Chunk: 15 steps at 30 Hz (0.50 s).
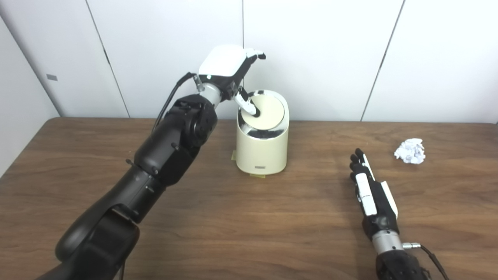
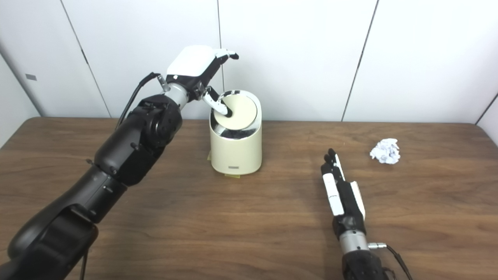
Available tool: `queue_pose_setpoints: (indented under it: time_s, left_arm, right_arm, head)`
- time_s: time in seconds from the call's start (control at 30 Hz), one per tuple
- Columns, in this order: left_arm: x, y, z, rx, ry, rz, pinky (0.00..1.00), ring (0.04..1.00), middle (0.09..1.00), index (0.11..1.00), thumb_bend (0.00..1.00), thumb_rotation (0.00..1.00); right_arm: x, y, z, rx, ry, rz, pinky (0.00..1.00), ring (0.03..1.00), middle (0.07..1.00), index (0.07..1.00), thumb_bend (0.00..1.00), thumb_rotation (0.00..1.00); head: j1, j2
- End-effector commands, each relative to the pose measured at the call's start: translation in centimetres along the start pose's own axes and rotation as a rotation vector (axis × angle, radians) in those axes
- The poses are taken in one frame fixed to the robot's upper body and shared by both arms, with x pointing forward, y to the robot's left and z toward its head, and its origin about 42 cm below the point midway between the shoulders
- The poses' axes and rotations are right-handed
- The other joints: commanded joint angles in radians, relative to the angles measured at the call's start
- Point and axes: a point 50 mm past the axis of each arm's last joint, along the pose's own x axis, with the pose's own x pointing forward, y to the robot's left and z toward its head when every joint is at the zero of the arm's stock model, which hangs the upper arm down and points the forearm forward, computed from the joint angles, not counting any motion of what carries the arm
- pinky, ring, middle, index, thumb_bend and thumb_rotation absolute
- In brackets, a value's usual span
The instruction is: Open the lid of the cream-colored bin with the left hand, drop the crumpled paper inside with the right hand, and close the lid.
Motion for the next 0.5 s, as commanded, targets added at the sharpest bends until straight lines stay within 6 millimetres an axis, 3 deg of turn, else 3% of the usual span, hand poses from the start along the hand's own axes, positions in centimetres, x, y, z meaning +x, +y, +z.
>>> queue_pose_setpoints:
  time_s: [0.0, 0.47]
  left_arm:
    - [0.9, 2.2, 0.7, 0.079, -0.033, 0.051, 0.90, 0.926, 0.926, 0.905, 0.96, 0.02]
    - [-0.9, -1.7, 2.0, 0.286, -0.116, -0.044, 0.98, 0.965, 0.944, 0.947, 1.00, 0.11]
  right_arm:
    - [1.0, 0.3, 1.8, 0.006, -0.086, 0.003, 0.99, 0.983, 0.982, 1.000, 0.61, 0.96]
    - [0.5, 0.4, 1.9, 0.015, -0.084, -0.012, 0.98, 0.977, 0.979, 1.000, 0.59, 0.96]
  head:
    - [-0.001, 0.002]
    - [-0.007, 0.015]
